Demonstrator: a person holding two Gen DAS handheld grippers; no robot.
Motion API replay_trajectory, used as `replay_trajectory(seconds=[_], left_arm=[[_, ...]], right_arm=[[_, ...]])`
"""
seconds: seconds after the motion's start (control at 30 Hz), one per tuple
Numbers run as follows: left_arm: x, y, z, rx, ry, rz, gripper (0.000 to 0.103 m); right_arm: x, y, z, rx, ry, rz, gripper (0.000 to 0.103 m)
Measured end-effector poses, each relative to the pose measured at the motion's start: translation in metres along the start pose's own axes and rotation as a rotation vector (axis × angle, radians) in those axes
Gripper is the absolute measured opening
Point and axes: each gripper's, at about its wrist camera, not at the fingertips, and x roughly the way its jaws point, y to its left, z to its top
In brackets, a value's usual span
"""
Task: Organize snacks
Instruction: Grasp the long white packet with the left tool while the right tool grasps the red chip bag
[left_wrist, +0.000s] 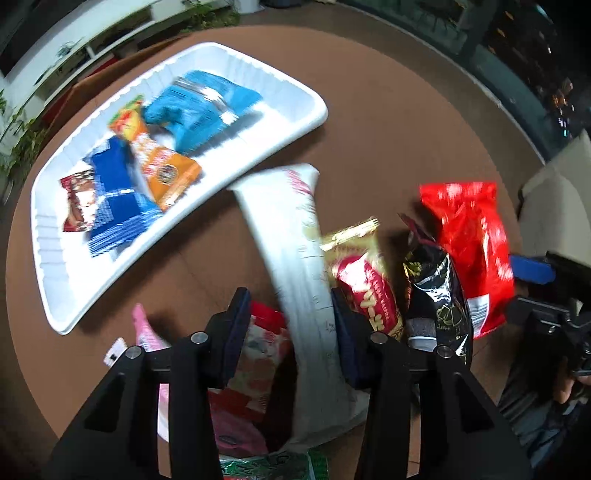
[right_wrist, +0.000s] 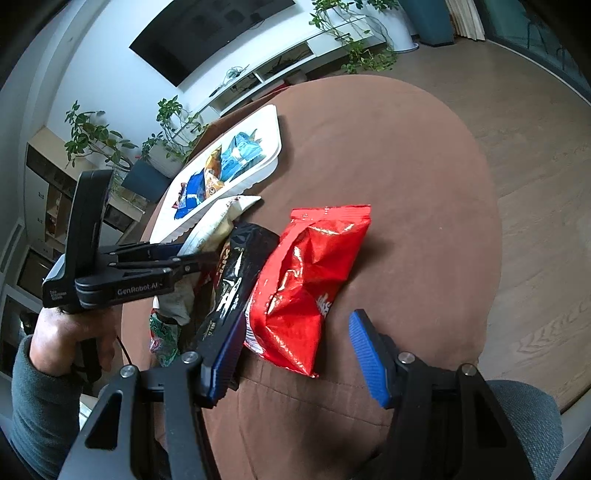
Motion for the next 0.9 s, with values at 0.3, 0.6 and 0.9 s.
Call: replay_trajectory(seconds=[0.3, 0.6, 0.9], left_arm=[[0.014, 0.005, 0.019, -0.005, -0.019, 0.010, 0.027], [0.004, 0.013, 0.005, -0.023, -0.071, 0.015, 0.018], [0.000, 0.004, -0.029, -0.041, -0.106, -0.007, 0.014]], right_arm=[[0.001, -0.001, 0.005, 0.014, -0.001, -0.038, 0.063], [0.014, 0.002, 0.017, 0.006, 0.014, -0.059, 0.068], [0.032, 0.002, 0.031, 0.004, 0.027, -0.062, 0.070]])
